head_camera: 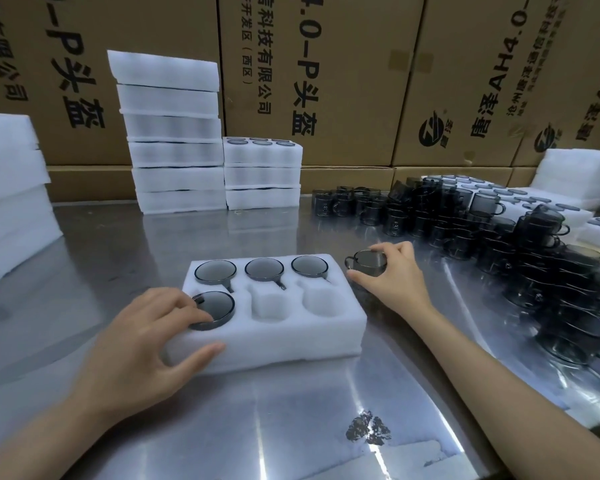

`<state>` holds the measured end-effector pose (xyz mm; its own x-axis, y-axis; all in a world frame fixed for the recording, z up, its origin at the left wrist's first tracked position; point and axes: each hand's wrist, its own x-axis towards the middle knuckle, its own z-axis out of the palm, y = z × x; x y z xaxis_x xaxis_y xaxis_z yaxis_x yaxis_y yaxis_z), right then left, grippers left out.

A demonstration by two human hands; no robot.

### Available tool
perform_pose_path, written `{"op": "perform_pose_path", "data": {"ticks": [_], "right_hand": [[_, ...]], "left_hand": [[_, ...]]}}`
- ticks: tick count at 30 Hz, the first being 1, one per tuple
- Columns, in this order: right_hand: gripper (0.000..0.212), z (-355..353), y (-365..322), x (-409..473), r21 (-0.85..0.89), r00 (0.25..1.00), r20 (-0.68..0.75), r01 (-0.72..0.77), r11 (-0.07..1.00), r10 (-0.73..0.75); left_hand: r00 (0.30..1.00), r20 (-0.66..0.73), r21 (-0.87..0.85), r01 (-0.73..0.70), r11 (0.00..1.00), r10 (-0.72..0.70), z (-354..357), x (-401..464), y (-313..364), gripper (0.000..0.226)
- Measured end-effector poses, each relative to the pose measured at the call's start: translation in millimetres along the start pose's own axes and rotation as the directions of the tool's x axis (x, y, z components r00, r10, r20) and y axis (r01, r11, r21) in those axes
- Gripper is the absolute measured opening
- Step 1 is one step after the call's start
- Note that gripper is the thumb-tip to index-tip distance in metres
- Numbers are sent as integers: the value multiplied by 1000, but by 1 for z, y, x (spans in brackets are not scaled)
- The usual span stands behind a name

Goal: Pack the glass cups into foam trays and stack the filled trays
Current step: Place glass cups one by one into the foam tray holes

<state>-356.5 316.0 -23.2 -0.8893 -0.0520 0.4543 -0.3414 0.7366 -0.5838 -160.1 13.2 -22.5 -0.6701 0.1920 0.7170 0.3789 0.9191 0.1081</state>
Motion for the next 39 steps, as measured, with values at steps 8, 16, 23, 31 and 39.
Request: {"op": "perform_pose_path", "data": {"ticks": [8, 16, 23, 31, 39], "right_hand": [[43, -11, -55, -17, 377, 946, -314, 204, 904, -82], [50, 3, -114, -46, 301, 925, -130, 380, 875, -357], [45, 22, -132, -64, 36, 874, 64, 481, 876, -482], [36, 19, -131, -65, 42, 873, 187, 450, 892, -450], [67, 10, -124, -67, 36, 836, 272, 486, 873, -477]], "left_hand": [[997, -62, 102, -36, 994, 43, 14, 4, 0, 49], [997, -61, 61, -41, 997, 44, 18, 6, 1, 51], [998, -49, 33, -40, 999, 41, 18, 7, -1, 52], [999, -31, 30, -26, 999, 27, 18, 5, -2, 50], [1000, 24, -2, 16, 1000, -16, 6, 9, 7, 48]]}}
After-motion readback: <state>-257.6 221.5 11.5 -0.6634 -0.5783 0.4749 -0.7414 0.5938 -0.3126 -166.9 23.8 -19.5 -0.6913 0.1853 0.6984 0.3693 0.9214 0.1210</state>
